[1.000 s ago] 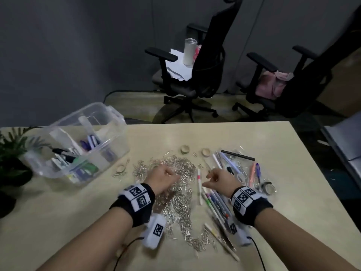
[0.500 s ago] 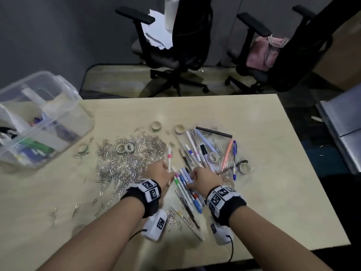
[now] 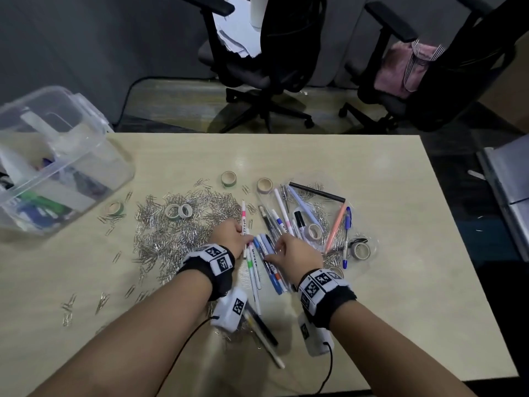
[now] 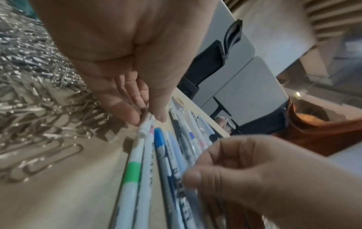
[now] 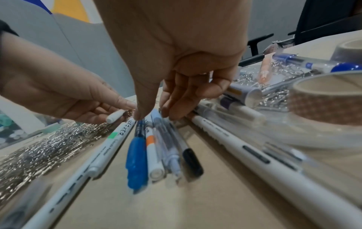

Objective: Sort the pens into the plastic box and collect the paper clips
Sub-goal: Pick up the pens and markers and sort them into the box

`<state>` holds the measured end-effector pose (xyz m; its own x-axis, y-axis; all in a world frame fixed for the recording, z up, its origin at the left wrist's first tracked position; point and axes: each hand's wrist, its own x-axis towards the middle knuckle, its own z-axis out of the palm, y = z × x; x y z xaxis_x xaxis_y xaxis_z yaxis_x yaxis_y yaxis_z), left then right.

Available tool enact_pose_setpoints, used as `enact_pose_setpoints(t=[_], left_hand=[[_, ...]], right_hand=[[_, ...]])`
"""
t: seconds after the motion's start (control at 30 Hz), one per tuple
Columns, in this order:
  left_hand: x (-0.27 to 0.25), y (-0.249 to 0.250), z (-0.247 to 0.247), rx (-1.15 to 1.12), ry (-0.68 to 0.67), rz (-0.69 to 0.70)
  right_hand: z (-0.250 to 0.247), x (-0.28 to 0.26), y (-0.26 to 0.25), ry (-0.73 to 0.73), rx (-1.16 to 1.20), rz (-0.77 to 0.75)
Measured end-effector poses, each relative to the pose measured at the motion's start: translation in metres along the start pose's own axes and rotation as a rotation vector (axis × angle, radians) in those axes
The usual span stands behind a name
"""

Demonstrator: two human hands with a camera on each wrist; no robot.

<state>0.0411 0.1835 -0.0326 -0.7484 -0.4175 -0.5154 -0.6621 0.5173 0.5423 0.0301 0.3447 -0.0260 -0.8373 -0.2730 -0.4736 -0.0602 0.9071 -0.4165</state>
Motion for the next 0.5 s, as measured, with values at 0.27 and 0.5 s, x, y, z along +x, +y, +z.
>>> enact_pose_setpoints(t=[0.27, 0.5], left_hand=[[-0.02, -0.016, -0.018, -0.053, -0.21, -0.051], [-0.03, -0.012, 0.002, 0.144, -0.187, -0.076]], right_hand=[[0.003, -0.002, -0.006, -0.044, -0.086, -0.039], [-0.001, 0.007, -0.018, -0.083, -0.167, -0.037]])
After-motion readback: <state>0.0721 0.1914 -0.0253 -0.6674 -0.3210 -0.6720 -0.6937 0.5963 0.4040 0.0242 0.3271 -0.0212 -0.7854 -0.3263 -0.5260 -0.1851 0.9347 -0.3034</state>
